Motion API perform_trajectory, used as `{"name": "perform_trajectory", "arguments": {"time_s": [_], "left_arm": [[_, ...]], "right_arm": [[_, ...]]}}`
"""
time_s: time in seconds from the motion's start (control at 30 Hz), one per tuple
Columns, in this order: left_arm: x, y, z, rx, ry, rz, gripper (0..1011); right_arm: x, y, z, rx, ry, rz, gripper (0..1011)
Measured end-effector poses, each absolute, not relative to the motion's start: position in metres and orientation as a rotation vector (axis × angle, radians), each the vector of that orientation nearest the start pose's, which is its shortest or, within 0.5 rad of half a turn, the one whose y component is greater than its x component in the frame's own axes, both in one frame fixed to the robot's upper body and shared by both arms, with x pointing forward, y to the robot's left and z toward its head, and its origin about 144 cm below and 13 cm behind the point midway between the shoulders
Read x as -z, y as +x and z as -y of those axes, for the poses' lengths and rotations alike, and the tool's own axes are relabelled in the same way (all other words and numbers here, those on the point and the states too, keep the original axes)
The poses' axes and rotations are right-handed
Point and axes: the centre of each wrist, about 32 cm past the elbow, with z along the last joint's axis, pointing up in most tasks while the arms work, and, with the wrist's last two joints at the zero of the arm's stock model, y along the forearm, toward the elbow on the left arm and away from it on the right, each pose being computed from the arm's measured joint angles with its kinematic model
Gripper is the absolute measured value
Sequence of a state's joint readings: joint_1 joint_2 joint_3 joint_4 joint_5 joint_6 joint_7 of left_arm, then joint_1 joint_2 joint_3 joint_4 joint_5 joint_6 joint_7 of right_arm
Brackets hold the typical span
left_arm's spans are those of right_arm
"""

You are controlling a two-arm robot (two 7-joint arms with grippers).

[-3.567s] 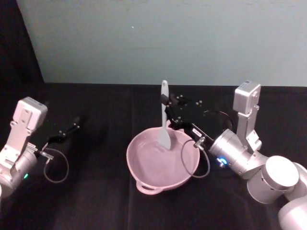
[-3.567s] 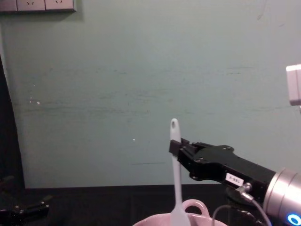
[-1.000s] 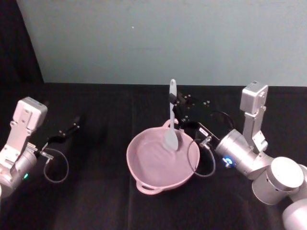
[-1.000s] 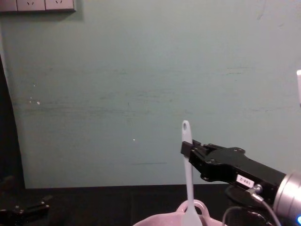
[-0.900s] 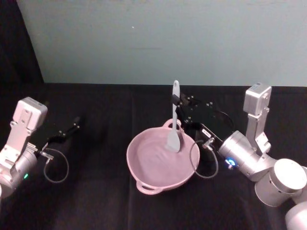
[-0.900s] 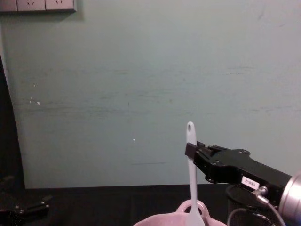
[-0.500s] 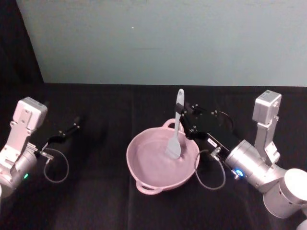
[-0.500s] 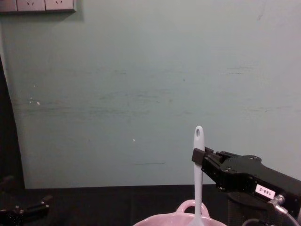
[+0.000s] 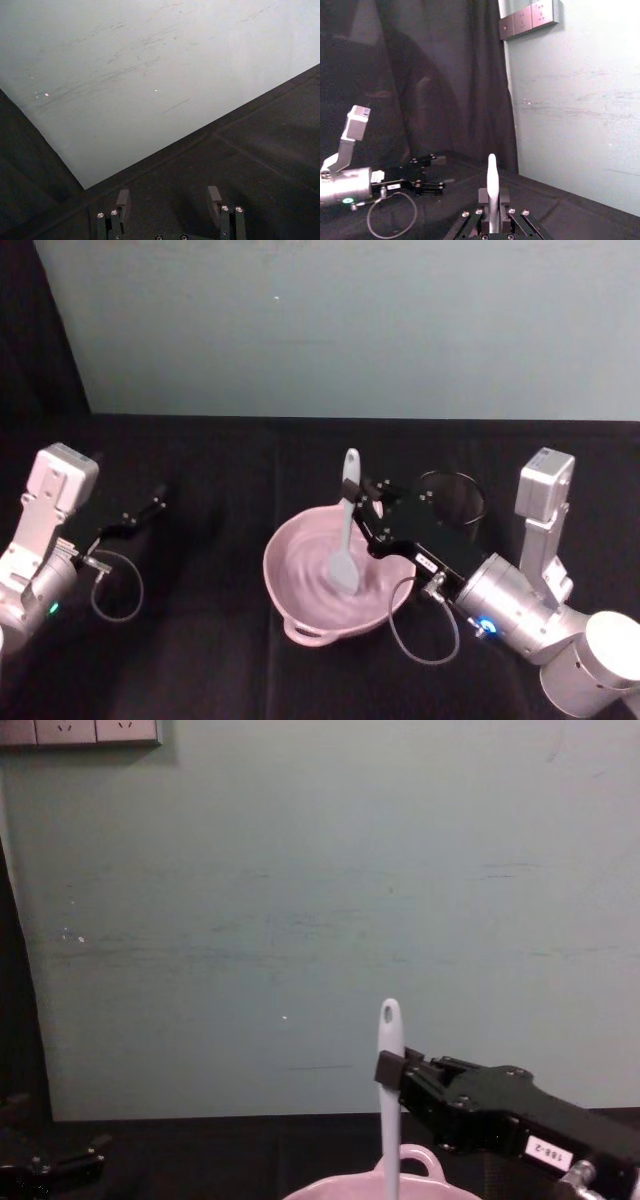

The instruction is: Use the one hand to pick up the spoon and stir the clear water in the bowl.

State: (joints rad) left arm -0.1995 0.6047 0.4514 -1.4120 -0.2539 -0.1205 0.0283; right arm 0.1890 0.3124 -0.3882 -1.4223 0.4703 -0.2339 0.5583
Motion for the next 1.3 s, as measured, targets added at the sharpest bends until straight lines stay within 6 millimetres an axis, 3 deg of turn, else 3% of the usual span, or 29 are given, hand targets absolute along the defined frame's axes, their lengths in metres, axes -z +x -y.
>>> {"name": "perform_trajectory", "arguments": {"time_s": [0.77, 1.3], "left_arm": [[-1.140, 0.489, -0.310, -1.248, 0.304, 0.285, 1005], [-1.140, 0.489, -0.310, -1.248, 0.305, 0.285, 1005]], "right_arm": [[-1.143, 0.520, 0.192, 0.674, 0.190, 0.043, 124], [-1.142, 0.539, 0.208, 0.772, 0.187, 0.062, 124]]}}
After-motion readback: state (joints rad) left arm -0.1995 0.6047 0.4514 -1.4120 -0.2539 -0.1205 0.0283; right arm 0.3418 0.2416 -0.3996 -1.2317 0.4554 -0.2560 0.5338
